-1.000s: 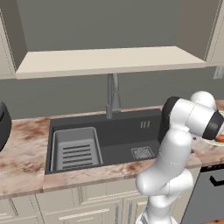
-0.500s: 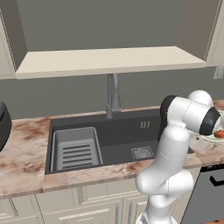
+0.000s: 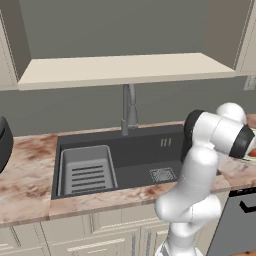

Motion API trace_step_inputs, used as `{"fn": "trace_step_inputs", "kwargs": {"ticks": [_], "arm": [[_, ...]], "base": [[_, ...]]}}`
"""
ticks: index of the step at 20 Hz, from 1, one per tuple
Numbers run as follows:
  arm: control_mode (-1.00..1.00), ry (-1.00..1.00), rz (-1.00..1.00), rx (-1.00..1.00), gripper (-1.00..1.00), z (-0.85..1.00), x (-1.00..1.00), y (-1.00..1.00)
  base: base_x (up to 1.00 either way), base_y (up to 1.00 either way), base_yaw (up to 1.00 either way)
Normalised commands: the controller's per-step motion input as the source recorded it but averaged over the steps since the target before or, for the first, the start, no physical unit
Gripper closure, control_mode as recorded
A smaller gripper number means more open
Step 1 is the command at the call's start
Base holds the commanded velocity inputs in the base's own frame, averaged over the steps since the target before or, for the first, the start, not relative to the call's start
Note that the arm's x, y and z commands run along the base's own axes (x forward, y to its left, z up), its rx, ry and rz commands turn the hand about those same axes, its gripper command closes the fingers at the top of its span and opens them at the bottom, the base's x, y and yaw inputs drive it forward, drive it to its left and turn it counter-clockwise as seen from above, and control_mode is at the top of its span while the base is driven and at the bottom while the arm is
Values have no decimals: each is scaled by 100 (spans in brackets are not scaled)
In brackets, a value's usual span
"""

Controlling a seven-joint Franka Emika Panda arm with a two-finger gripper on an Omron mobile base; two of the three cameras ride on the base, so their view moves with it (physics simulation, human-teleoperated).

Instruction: Pick the squash from the sink and place it in the bowl. Then pick the bowl and place it in the microwave. Then close the microwave door and press the start button.

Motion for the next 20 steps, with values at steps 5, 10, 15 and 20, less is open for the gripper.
{"fn": "trace_step_inputs", "kwargs": {"ticks": [5,10,15,20], "arm": [[-100,1,5,-2,100,73,-30,2],[-100,1,7,-11,100,38,-29,19],[-100,0,10,-17,100,20,-43,13],[-100,2,17,-15,100,48,-53,21]], "base": [[0,0,0],[0,0,0],[0,0,0],[0,0,0]]}}
